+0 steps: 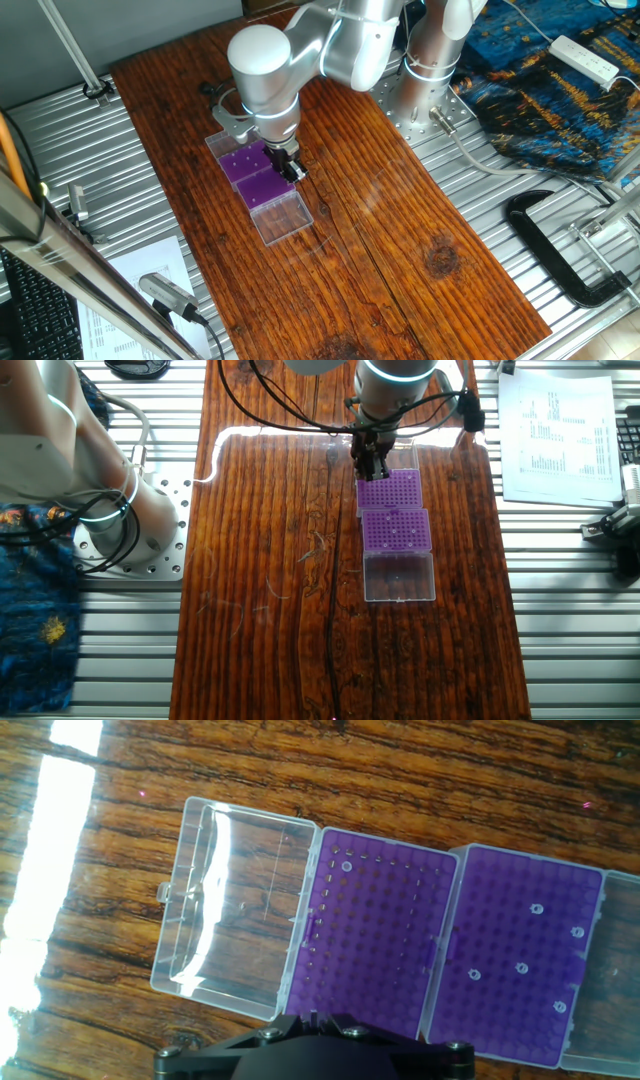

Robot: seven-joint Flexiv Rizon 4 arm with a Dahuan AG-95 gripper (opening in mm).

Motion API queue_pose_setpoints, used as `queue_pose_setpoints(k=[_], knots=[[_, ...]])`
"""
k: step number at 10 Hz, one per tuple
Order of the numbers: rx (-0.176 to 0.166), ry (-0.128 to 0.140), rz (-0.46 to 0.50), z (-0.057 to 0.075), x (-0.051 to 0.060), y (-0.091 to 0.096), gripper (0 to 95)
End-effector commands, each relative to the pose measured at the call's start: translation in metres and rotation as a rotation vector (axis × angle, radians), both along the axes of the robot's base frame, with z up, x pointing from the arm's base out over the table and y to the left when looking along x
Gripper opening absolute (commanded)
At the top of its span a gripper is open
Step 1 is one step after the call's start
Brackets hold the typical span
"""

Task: Transfer all small pipette tips from one holder to another

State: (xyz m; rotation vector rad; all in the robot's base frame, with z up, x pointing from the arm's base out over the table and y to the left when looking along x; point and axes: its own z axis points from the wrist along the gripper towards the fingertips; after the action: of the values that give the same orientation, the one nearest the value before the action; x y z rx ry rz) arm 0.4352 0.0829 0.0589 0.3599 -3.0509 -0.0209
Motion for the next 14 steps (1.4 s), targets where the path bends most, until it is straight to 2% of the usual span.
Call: queue_pose_setpoints(k=[1, 3, 4, 6, 11, 12, 14], knots=[[0.0, 0.0, 0.0, 0.0001, 0.0002, 0.0, 0.0], [0.0, 0.0, 0.0, 0.0001, 0.0002, 0.0, 0.0], [0.011, -0.007, 0.01, 0.0045, 0.0028, -0.0008, 0.0], [0.009, -0.01, 0.011, 0.0044, 0.0027, -0.0008, 38.0], [0.006, -0.007, 0.011, 0.003, 0.0028, -0.0009, 38.0], [0.005, -0.008, 0.01, 0.0027, 0.0028, -0.0009, 19.0], [0.005, -0.008, 0.009, 0.0021, 0.0028, -0.001, 19.0]])
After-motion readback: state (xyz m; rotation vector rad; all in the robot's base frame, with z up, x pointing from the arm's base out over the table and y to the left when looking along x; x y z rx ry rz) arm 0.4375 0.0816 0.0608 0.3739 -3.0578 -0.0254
